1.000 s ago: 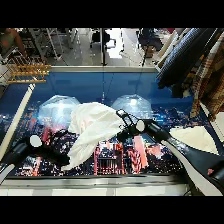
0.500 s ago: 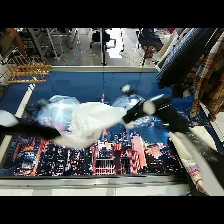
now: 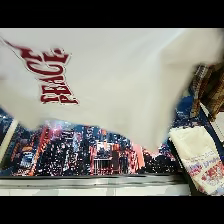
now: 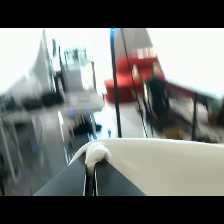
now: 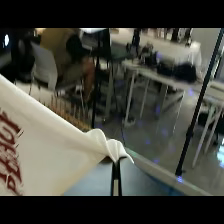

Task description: Fold the clothes and pants, and hang the long-sleeved shirts on hangers.

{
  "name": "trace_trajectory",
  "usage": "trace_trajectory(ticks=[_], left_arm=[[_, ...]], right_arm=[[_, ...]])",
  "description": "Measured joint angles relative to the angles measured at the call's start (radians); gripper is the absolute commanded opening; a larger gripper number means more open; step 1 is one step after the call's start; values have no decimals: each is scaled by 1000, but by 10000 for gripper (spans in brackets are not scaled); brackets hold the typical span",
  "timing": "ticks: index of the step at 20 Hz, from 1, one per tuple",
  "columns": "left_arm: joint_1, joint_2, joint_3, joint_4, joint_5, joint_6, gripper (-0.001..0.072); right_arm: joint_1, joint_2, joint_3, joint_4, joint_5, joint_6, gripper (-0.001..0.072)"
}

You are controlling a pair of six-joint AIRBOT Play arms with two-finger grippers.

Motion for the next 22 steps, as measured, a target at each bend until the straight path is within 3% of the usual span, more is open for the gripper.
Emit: trace_trajectory(ticks=[2,6,10,13,14,15,16,17,19,20,22], left_arm=[[25,10,2,-37,32,3,4],[10,-76,-153,-66,-40,8,6],[-136,-317,-368,-72,-53,113,4],[-229,-582,-404,-72,30,164,5],[-245,-664,-381,-74,50,168,8],[-256,-745,-343,-72,68,168,133],[-261,-808,-301,-71,84,166,472],[-262,-860,-256,-75,93,162,611],[-254,-917,-195,-59,81,118,592],[-243,-929,-177,-28,47,84,500],[-212,-935,-154,103,-80,-24,461]], right_arm=[[0,-11,13,-9,-24,-10,16],[-61,-157,-20,-70,-37,-20,16],[-154,-437,-76,-69,-55,-26,16],[-195,-681,-92,-41,-156,-26,28],[-203,-758,-90,-29,-205,-26,193],[-209,-822,-84,-21,-250,-24,379],[-216,-875,-76,-15,-301,-15,467],[-224,-912,-67,-9,-344,-6,472],[-251,-958,-41,-2,-352,14,472],[-272,-966,-29,5,-317,24,473],[-329,-969,-16,37,-182,39,474]])
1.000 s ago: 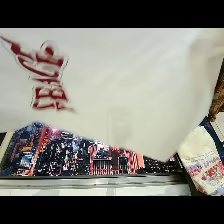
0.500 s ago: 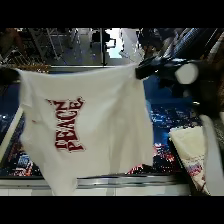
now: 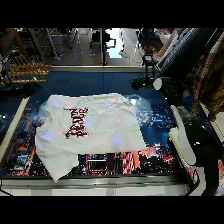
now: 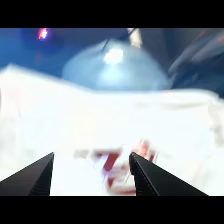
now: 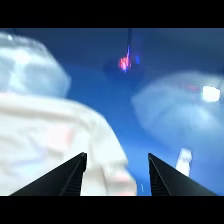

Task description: Fold the clothes and pants, and hang the long-sleeved shirts on hangers.

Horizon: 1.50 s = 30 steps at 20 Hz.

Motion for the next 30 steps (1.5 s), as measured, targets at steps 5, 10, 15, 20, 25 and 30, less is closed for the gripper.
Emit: trace_trajectory(ticks=[5,10,15,20,25,30], left_arm=[[76,100,-161,354,-375,-204,428],[113,430,-725,413,-337,-189,649],[128,616,-1094,422,-227,-162,641],[130,652,-1192,371,-96,-113,634],[130,616,-1210,256,10,-60,67],[134,579,-1213,203,37,-38,5]], right_arm=[[-164,84,-158,159,443,-25,506],[-268,298,-594,323,624,-77,646],[-308,387,-897,365,662,-127,639],[-316,387,-993,375,556,-173,625],[-310,332,-1012,415,485,-219,501],[-249,268,-1015,441,431,-234,16]])
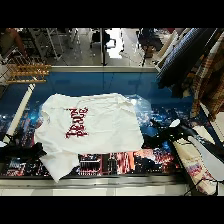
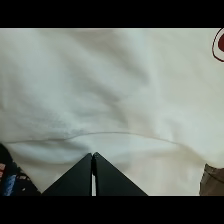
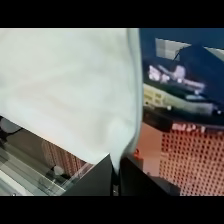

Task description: Fold the clothes and pants, and hang the long-sleeved shirts on hangers.

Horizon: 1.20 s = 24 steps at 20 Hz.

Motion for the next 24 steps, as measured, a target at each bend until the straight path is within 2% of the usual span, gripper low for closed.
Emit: trace_trajectory(ticks=[3,5,7,11,12,13,14,15,17,18,20,22,24], left_arm=[[24,30,37,-35,-70,31,3],[62,76,107,-132,-171,64,3],[119,137,202,-350,-304,114,4],[281,278,405,-1033,-480,164,5],[325,315,458,-1156,-509,164,6],[360,350,500,-1208,-524,160,28],[374,383,529,-1210,-529,156,117],[369,417,551,-1154,-543,147,244],[300,473,555,-941,-543,103,463],[242,495,531,-821,-543,72,498],[92,536,421,-633,-541,24,498],[-84,564,237,-519,-499,-21,497],[-266,573,21,-454,-387,-77,497]], right_arm=[[16,68,11,-17,-22,-4,16],[21,182,53,-39,8,-5,16],[23,339,129,-59,34,-6,16],[24,672,354,-87,11,-6,16],[24,740,409,-89,-13,-5,16],[24,788,451,-89,-27,-4,17],[24,826,483,-87,-33,-4,17],[24,849,504,-85,-32,-3,17],[24,861,522,-87,-4,3,17],[24,854,525,-87,14,3,17],[24,823,526,-87,49,4,17],[24,781,525,-86,82,11,18],[24,744,525,-85,103,13,18]])
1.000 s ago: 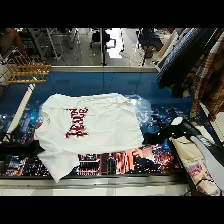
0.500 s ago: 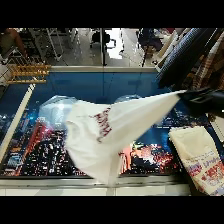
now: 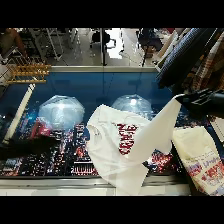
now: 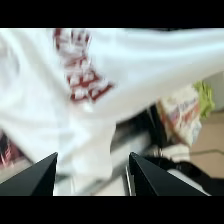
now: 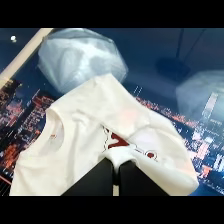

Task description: Fold the clothes and pants, and hang the long-sleeved shirts on hangers.

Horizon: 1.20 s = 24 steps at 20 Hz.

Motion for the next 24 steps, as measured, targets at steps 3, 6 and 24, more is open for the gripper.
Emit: trace_trajectory(ticks=[3,6,24], left_arm=[[-263,-24,-262,48,240,-85,497],[-488,-94,-372,56,443,-154,496],[-902,-630,-192,-84,735,-206,315]], right_arm=[[0,-35,0,1,18,3,18],[0,-49,0,1,24,-2,18],[0,-57,0,0,27,-16,18]])
